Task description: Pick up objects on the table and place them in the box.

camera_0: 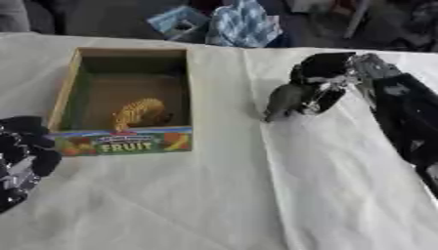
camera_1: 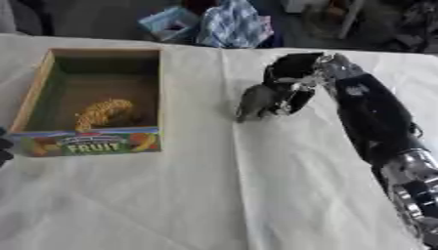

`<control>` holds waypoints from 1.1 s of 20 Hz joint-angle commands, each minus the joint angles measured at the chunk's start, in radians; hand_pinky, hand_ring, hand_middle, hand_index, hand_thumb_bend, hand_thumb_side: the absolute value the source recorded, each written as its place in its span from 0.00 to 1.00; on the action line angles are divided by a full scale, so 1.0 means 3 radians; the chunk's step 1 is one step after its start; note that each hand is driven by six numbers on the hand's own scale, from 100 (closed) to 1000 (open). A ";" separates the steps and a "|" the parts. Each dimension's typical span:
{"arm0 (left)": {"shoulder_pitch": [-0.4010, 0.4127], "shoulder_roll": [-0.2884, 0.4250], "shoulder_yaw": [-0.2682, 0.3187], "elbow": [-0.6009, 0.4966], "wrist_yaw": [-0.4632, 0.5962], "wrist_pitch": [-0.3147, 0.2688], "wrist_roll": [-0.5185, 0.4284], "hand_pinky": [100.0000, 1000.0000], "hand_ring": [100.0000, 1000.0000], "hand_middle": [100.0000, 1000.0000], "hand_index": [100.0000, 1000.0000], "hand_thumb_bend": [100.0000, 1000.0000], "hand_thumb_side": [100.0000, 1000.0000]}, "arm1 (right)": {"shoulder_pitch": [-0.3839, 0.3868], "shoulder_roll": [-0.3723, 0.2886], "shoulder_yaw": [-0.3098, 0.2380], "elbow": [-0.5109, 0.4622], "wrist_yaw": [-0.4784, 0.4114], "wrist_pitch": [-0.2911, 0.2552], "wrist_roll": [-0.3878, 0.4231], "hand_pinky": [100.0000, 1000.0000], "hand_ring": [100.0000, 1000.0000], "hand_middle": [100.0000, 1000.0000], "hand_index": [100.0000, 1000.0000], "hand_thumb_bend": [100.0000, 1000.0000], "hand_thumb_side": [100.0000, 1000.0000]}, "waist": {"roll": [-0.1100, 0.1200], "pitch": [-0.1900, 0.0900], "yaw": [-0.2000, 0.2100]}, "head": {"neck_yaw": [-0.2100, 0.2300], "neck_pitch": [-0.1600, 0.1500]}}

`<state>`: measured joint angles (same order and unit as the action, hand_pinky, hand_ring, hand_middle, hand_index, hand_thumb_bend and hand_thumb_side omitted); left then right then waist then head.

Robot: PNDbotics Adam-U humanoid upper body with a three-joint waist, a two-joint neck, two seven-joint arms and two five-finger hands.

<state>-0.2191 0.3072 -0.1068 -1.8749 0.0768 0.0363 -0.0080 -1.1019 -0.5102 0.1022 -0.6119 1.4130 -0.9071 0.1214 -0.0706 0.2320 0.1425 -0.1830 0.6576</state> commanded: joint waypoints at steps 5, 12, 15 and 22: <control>-0.0009 0.0048 0.0020 -0.0039 0.0000 -0.0002 -0.0011 0.48 0.53 0.53 0.69 0.73 0.35 | -0.0263 0.0041 0.0129 -0.0375 -0.0590 0.0000 0.0350 0.62 0.36 0.20 0.39 0.00 0.32 | -0.0015 -0.0105 0.0001 | 0.0004 0.0005; 0.0005 0.0057 0.0007 -0.0040 0.0007 -0.0002 -0.0025 0.48 0.53 0.53 0.69 0.73 0.35 | -0.0475 0.0230 0.0178 -0.0623 -0.1350 0.0000 0.0972 0.62 0.36 0.20 0.39 0.00 0.29 | -0.0024 -0.0156 0.0066 | -0.0011 0.0022; 0.0001 0.0057 -0.0006 -0.0045 0.0016 -0.0001 -0.0037 0.48 0.53 0.53 0.69 0.73 0.35 | -0.0572 0.0337 0.0156 -0.0672 -0.1610 0.0000 0.1240 0.62 0.36 0.21 0.40 0.00 0.28 | -0.0023 -0.0173 0.0112 | -0.0030 0.0023; -0.0025 0.0048 -0.0040 -0.0058 0.0032 0.0003 -0.0079 0.48 0.53 0.53 0.69 0.74 0.35 | -0.0731 0.0608 0.0066 -0.0674 -0.1887 0.0000 0.1591 0.62 0.37 0.22 0.44 0.00 0.27 | -0.0014 -0.0176 0.0242 | -0.0087 -0.0006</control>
<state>-0.2122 0.3075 -0.1174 -1.8747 0.0790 0.0381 -0.0266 -1.2880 -0.3248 0.1354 -0.7903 0.8679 -0.7400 0.4190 -0.0822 0.1965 0.2179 -0.2040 0.6588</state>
